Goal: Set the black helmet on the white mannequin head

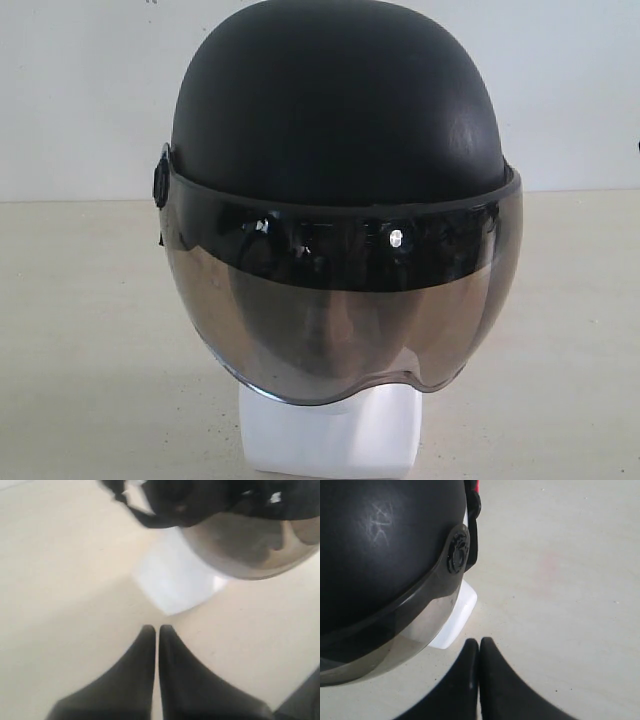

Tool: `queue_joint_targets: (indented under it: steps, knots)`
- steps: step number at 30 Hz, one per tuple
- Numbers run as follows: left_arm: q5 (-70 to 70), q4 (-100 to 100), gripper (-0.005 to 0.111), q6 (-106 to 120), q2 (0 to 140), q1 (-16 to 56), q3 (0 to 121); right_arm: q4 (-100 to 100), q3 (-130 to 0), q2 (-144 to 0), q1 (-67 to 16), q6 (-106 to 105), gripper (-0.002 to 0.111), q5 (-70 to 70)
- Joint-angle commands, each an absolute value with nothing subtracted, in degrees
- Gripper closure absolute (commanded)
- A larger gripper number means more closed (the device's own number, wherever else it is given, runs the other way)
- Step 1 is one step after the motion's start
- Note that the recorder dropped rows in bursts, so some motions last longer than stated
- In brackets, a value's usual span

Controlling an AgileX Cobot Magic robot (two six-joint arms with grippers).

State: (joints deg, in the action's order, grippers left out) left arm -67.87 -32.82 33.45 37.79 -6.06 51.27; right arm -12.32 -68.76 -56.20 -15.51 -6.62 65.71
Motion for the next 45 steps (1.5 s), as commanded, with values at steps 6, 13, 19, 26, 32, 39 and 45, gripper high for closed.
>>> queue_joint_targets:
  steps: [6, 13, 19, 26, 32, 39, 45]
  knots:
    - [-69.96, -1.64, 0.102, 2.18, 18.25, -6.18, 51.09, -12.00, -68.66, -56.00, -15.39, -6.57, 0.109, 65.74]
    - [-69.96, 3.47, 0.102, -4.63, 2.62, -6.18, 51.09, -12.00, -68.66, -56.00, -15.39, -6.57, 0.109, 65.74]
    - [-69.13, 3.22, 0.102, -10.38, 0.00, -6.36, 49.23, -12.10, -68.66, -56.00, -15.39, -6.57, 0.109, 65.74]
    - [-45.73, -2.42, 0.102, -10.49, 0.00, -6.36, 33.89, -12.62, -68.66, -56.00, -15.39, -6.46, 0.109, 64.73]
    - [-21.68, -9.06, 0.102, -10.53, 0.00, -6.36, 15.00, -12.62, -68.66, -56.00, -15.39, -6.46, 0.109, 64.73]
    - [-5.48, -16.68, 0.102, -10.26, 0.00, -6.36, 2.36, -12.62, -68.66, -56.00, -15.39, -6.46, 0.109, 64.73]
    - [-8.80, -11.29, 0.102, -7.14, 0.00, -6.36, 0.00, -12.62, -68.66, -56.00, -15.39, -6.46, 0.109, 64.73]
